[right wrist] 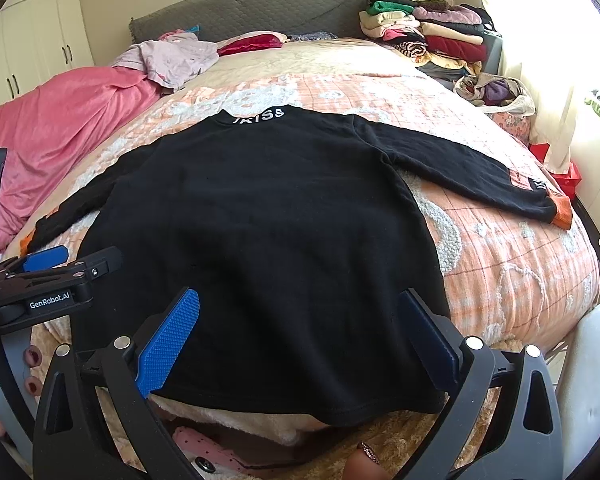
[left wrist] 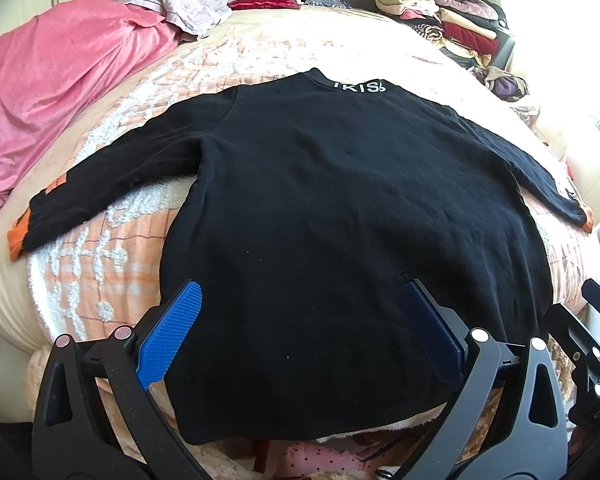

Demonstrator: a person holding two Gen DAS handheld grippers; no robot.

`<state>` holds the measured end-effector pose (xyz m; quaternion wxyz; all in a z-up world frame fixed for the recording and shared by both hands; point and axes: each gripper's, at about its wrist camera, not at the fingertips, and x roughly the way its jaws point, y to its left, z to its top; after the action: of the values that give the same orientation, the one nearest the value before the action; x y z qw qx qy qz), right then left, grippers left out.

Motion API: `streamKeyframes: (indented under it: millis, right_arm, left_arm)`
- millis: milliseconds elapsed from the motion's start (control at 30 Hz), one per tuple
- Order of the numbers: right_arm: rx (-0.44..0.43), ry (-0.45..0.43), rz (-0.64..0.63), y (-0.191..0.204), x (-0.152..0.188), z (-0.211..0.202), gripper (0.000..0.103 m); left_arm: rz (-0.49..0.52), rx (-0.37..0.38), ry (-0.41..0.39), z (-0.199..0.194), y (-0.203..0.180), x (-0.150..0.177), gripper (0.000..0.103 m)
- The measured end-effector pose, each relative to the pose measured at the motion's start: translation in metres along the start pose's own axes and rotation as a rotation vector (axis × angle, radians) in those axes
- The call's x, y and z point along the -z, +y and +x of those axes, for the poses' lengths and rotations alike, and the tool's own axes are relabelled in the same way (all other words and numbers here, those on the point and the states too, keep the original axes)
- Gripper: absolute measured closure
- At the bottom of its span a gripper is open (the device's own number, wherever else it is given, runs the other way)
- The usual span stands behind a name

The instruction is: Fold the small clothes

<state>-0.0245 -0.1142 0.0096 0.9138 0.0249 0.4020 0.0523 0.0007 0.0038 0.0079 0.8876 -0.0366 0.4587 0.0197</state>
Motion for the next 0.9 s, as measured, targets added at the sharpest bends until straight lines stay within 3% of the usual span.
streamKeyframes:
  millis: [900]
  right_arm:
    - [0.003, 0.002, 0.003, -0.0036, -0.0018, 0.0031, 0.004]
  left_arm:
    - [-0.001, 0.006, 0.001, 0.0022, 0.0036, -0.0021, 0.008]
